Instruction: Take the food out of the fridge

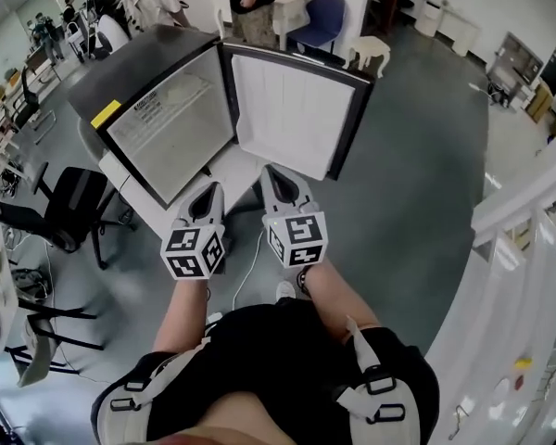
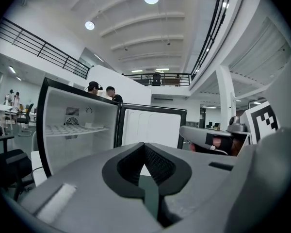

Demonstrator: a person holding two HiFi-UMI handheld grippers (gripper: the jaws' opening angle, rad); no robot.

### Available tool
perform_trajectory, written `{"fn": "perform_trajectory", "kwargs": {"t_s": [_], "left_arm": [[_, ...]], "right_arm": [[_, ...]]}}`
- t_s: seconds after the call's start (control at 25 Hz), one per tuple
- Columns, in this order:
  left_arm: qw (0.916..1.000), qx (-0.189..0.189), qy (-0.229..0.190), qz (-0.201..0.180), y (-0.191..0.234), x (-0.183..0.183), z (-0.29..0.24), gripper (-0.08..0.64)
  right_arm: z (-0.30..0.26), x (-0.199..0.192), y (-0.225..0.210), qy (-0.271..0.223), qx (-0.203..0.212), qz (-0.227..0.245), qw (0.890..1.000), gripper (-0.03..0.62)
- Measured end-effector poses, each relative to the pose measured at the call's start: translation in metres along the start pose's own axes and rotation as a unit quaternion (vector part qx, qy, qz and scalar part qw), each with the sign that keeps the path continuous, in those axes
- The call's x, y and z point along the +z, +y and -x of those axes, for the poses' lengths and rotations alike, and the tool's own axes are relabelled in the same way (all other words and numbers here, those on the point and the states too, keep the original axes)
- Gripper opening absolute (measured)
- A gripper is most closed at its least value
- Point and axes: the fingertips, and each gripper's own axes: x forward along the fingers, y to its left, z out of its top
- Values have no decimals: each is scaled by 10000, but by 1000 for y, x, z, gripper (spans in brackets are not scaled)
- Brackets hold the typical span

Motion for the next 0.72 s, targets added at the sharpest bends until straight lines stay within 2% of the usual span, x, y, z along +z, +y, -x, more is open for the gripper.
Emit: {"fn": "perform_trajectory", "kwargs": {"t_s": [0.32, 0.52, 0.72], "left_arm": [[9989, 451, 16, 93, 16, 14, -74, 0], [9973, 716, 129, 94, 28, 15, -96, 0], [9967, 784, 198, 102, 38, 14, -108, 0]], "right_arm": [[-73, 1, -40, 36, 612, 44, 9981, 6], [-104, 0, -54, 57, 834, -77, 9965, 6], [-118, -4, -51, 72, 993, -36, 9950, 6]]}}
